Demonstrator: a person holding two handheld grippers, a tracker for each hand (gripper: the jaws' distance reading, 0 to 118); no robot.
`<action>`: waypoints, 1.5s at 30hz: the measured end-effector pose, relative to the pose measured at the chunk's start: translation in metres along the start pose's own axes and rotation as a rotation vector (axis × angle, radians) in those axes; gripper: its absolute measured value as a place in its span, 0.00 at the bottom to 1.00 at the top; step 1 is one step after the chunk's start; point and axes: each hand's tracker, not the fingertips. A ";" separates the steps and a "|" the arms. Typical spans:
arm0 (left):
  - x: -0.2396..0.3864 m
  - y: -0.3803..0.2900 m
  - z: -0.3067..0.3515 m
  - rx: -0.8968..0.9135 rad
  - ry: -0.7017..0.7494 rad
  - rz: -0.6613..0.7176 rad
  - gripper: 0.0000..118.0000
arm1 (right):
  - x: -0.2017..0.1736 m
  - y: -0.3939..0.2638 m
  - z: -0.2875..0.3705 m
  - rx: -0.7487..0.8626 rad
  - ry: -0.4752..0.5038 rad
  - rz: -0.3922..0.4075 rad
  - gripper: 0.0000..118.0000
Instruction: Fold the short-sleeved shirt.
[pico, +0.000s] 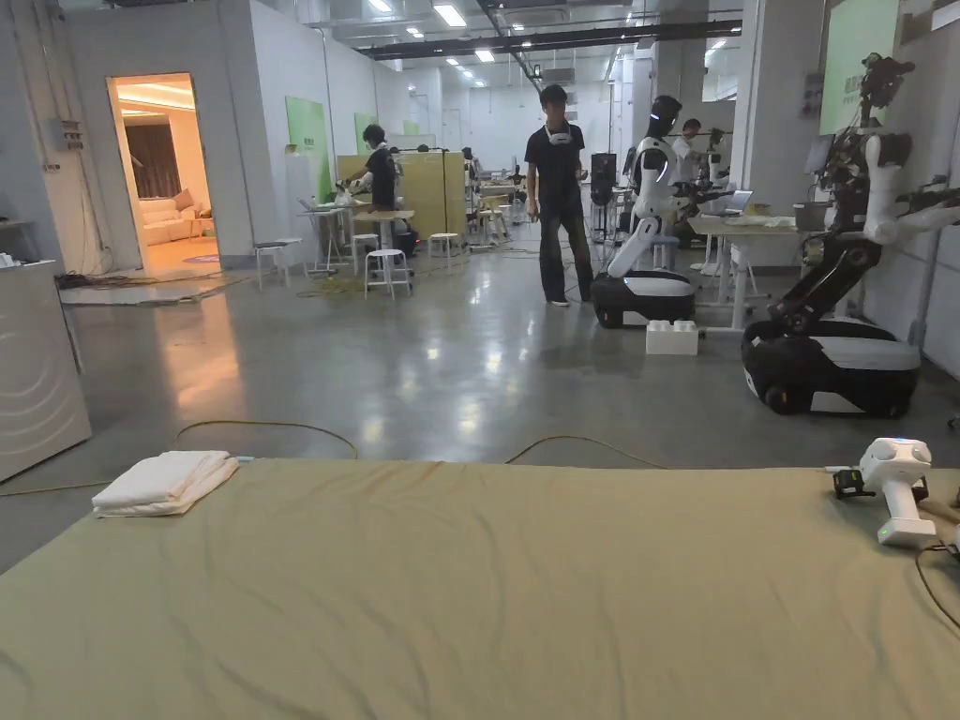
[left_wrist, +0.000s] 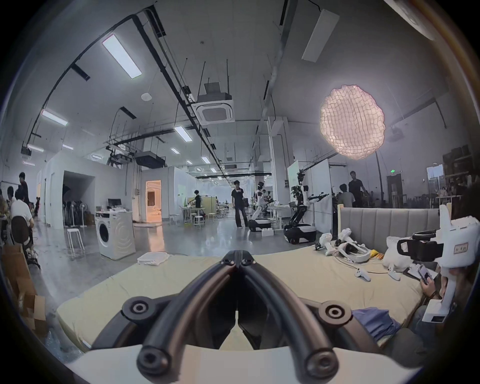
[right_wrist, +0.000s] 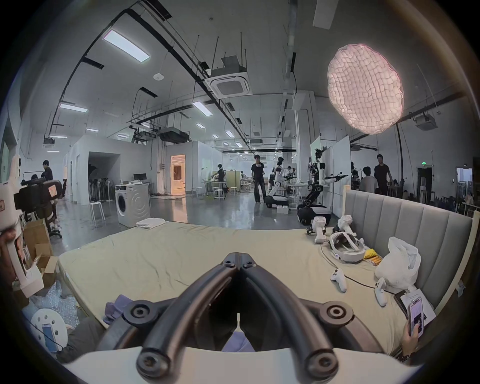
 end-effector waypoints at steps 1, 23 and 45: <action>-0.004 -0.003 -0.004 -0.024 -0.008 0.030 0.00 | 0.000 0.001 0.000 -0.003 0.001 -0.002 0.00; -0.184 -0.324 -0.143 -0.882 -0.130 1.103 0.95 | 0.016 -0.042 -0.014 -0.234 0.029 -0.150 0.00; -0.237 -0.228 -0.128 -0.806 0.075 0.833 0.06 | 0.018 -0.050 -0.016 -0.305 0.031 -0.156 0.00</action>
